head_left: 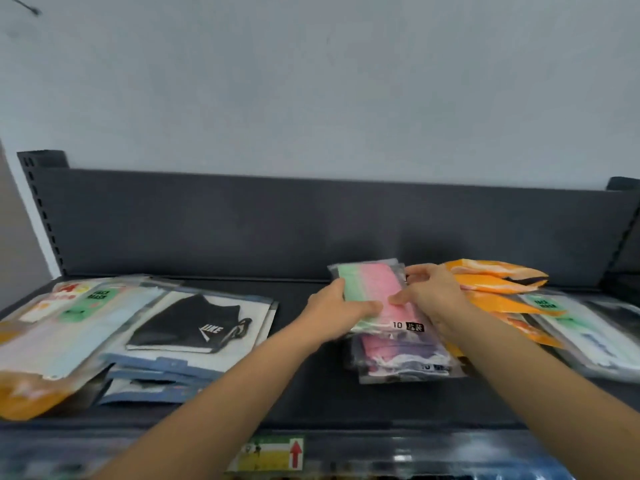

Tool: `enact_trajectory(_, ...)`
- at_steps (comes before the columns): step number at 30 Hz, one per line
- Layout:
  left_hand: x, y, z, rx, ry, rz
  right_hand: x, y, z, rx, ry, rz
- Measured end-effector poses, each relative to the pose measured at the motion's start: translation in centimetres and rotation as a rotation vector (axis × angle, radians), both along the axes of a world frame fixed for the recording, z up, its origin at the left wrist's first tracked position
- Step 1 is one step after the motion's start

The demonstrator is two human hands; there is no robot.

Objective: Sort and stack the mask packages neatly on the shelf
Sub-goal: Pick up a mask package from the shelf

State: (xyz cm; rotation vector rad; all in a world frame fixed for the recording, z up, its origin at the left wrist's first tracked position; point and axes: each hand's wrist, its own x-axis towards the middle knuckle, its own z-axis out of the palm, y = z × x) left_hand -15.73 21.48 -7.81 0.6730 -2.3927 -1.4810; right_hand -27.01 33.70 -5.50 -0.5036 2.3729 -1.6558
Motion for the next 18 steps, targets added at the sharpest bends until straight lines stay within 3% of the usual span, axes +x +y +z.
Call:
enact_trajectory(5,0.9,2.2,0.2,-0.182,-0.118,0.063,-0.3,0.4,-1.5,0.184,0.199,0.117)
enact_trajectory(8,2.7,1.1,0.7,-0.319,-0.124,0.156,1.4,-1.1,-0.9,0.146,0.38,0.181)
enact_trajectory(11,6.1,-2.0,1.2,-0.413,-0.132,0.256,4.5,-3.7,-0.1,0.051,0.43,0.306)
enact_trajectory(14,11.0,-6.2,1.7,-0.472,-0.143,0.399,8.4,-7.1,0.0,-0.046,0.274,0.44)
enact_trajectory(18,19.0,-12.7,1.9,-0.549,-0.266,0.584,14.5,-12.2,-0.2,-0.096,-0.138,0.62)
